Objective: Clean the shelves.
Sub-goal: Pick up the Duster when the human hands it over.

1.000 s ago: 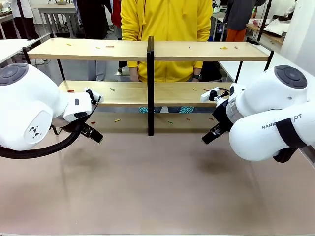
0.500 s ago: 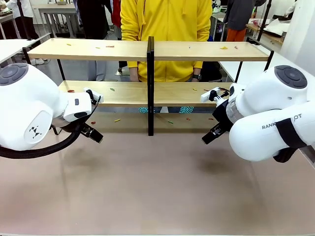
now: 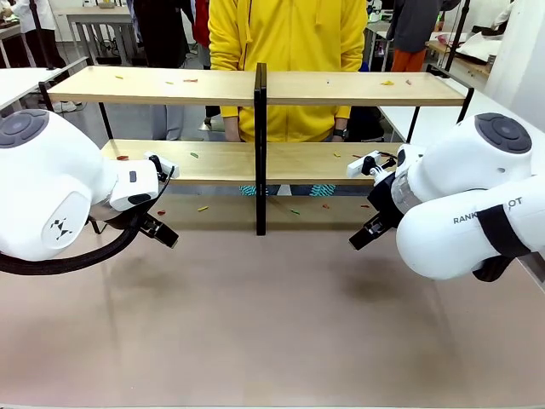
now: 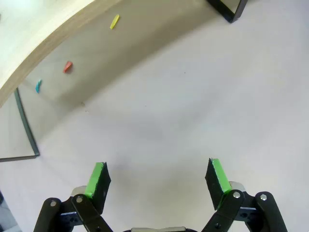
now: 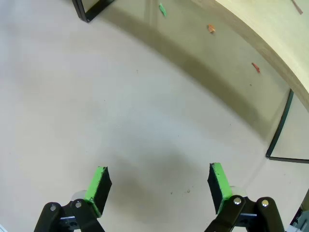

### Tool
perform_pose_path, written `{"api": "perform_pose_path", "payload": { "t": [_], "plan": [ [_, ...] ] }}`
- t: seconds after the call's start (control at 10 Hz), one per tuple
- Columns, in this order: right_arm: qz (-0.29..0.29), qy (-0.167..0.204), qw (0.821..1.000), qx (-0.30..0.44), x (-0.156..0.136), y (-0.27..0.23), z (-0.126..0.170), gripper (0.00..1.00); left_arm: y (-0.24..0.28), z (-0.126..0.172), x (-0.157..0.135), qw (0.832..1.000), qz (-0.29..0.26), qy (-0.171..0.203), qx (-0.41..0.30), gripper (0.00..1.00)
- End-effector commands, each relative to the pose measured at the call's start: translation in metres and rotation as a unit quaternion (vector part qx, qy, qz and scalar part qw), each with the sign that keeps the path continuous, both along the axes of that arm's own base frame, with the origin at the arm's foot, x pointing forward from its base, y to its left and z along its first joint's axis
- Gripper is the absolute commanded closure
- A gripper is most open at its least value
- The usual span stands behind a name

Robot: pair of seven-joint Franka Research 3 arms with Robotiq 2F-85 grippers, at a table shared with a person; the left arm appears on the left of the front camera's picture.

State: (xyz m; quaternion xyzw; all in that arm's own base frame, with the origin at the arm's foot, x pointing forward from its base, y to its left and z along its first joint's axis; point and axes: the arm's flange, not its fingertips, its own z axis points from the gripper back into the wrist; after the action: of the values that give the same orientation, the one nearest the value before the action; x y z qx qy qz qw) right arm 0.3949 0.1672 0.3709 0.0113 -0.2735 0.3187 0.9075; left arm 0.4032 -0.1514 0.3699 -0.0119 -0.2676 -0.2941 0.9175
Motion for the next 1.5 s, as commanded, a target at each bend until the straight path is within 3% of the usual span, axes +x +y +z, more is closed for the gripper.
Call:
{"api": "perform_pose_path", "payload": {
  "t": [0.0, 0.5, 0.8, 0.9, 1.1, 1.4],
  "plan": [
    [0.000, 0.000, 1.000, 0.000, 0.000, 0.000, 0.000, 0.00, 0.000, 0.000, 0.000, 1.000, 0.000, 0.000, 0.000, 0.00],
    [0.000, 0.000, 1.000, 0.000, 0.000, 0.000, 0.000, 0.00, 0.000, 0.000, 0.000, 1.000, 0.000, 0.000, 0.000, 0.00],
    [0.022, -0.023, 0.998, 0.059, -0.047, -0.052, 0.086, 0.00, 0.077, 0.095, -0.071, 0.987, -0.107, -0.052, -0.108, 0.00],
    [0.029, -0.026, 0.996, 0.082, -0.062, -0.064, 0.102, 0.00, 0.095, 0.116, -0.093, 0.984, -0.102, -0.074, -0.129, 0.00],
    [0.046, -0.067, 0.994, 0.077, -0.098, -0.089, 0.136, 0.00, 0.135, 0.135, -0.140, 0.964, -0.175, -0.118, -0.164, 0.00],
    [0.065, -0.141, 0.979, 0.129, -0.154, -0.149, 0.198, 0.00, 0.213, 0.140, -0.180, 0.935, -0.119, -0.184, -0.277, 0.00]
  ]
}}
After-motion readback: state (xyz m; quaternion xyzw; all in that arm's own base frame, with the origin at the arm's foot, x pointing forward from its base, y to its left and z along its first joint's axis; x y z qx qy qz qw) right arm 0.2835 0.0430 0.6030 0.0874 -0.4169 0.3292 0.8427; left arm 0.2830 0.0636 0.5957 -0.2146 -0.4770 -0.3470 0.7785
